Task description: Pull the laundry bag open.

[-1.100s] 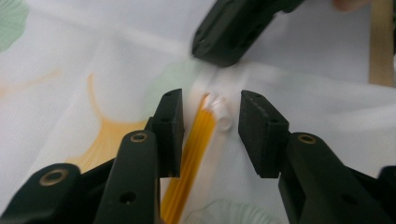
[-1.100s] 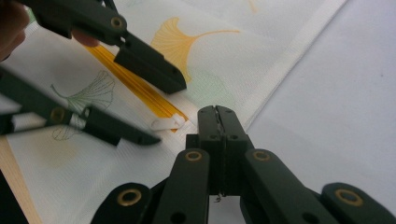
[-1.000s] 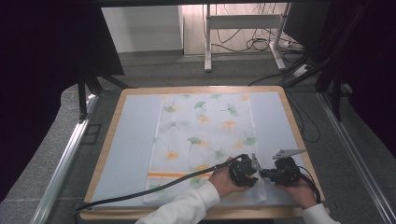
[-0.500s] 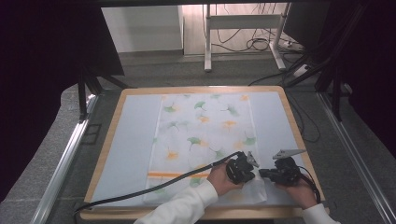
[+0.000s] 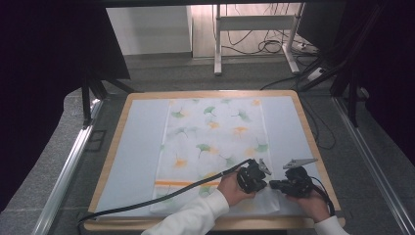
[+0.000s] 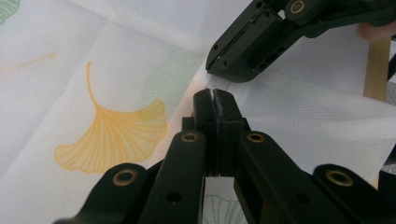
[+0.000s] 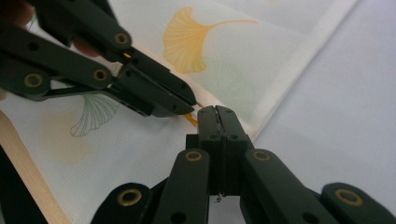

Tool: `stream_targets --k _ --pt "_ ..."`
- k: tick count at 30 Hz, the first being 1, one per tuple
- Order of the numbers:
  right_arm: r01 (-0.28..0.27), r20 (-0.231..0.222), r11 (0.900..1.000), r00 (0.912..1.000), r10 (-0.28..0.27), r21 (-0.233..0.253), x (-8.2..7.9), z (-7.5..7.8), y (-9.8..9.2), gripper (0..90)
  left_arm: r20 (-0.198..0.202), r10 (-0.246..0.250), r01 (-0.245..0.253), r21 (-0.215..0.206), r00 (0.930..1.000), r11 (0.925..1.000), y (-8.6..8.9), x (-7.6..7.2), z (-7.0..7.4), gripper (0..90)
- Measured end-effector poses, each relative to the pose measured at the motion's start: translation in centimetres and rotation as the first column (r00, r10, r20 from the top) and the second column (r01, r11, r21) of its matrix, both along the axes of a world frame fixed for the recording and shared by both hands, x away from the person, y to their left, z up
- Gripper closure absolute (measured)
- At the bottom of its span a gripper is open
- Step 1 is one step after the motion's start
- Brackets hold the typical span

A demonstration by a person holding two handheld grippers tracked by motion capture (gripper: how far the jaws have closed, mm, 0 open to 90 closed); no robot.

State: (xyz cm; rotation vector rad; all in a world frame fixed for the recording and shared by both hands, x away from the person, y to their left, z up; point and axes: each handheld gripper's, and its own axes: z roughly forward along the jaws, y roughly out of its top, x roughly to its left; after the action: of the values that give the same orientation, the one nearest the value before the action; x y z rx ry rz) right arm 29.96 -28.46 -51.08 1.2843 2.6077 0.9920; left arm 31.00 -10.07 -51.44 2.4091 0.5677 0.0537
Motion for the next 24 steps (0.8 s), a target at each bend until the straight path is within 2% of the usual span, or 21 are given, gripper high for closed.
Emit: stream_targets --k 4,8,18,21,22,23,24 --pt "0.017 -0.005 1.0 0.9999 -0.017 -0.003 -0.1 0.0 0.1 89.7 -0.015 0.018 -0.018 0.002 0.9997 0.9998 0.2 -0.1 0.0 90.0" --pt "0.008 -0.007 1.0 0.9999 -0.008 0.0 0.0 0.0 -0.1 89.9 -0.059 0.03 -0.032 -0.036 0.9978 0.9988 0.7 0.2 -0.2 90.0" --pt "0.002 -0.005 1.0 1.0 -0.002 0.003 0.0 0.0 -0.1 89.8 -0.042 0.021 -0.022 -0.017 0.9989 0.9996 1.2 0.1 -0.1 90.0" --pt "0.001 -0.005 1.0 1.0 -0.001 0.002 0.0 0.0 -0.1 89.8 -0.044 0.028 -0.028 -0.009 0.9986 0.9996 1.4 0.1 -0.1 90.0" --pt "0.001 -0.005 1.0 1.0 -0.001 0.001 0.0 0.0 -0.1 89.8 -0.05 0.039 -0.04 -0.019 0.998 0.999 1.4 0.1 -0.1 90.0" --pt "0.0 -0.004 1.0 1.0 0.0 0.001 0.0 0.0 -0.1 89.8 -0.044 0.039 -0.04 -0.015 0.9982 0.9991 1.4 0.1 -0.1 90.0" --pt "-0.001 -0.005 1.0 1.0 0.001 0.0 0.0 0.0 -0.1 89.9 -0.017 0.05 -0.05 0.0 0.9986 0.9988 1.5 0.1 -0.1 90.0"
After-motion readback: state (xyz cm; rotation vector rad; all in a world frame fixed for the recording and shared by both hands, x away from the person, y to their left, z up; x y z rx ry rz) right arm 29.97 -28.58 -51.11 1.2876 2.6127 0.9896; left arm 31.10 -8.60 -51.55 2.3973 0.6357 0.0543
